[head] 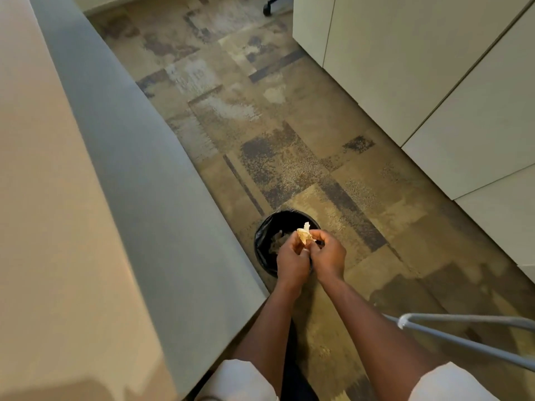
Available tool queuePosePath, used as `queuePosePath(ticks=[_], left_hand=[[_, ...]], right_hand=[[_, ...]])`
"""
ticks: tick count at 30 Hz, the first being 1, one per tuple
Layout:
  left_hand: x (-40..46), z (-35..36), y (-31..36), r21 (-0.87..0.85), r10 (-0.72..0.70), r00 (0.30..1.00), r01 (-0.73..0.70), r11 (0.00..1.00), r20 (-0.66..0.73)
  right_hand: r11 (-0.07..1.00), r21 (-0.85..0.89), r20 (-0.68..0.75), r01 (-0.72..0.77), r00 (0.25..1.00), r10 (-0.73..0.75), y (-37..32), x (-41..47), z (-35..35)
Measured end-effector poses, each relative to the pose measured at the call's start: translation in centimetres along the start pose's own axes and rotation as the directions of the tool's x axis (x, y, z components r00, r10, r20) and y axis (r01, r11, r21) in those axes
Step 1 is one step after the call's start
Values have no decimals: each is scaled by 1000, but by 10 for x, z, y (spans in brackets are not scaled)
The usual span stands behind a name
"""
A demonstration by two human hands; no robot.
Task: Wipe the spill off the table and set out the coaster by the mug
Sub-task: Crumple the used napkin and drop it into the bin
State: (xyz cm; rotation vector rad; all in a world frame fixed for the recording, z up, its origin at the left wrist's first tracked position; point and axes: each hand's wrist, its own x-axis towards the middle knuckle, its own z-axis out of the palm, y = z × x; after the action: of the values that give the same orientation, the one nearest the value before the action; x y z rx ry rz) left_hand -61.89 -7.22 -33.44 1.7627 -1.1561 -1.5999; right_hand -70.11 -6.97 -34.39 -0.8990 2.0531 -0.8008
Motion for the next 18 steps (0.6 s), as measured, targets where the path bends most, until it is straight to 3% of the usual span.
queuePosePath(ticks=[11,18], left_hand=[[28,-10,-32,-12,-205,973,205,979,-111],[14,-9,-19,39,-124,963,137,990,-241]], right_hand=[[986,38,34,-164,986,163,44,30,26],[996,7,65,-93,994,93,20,21,23]])
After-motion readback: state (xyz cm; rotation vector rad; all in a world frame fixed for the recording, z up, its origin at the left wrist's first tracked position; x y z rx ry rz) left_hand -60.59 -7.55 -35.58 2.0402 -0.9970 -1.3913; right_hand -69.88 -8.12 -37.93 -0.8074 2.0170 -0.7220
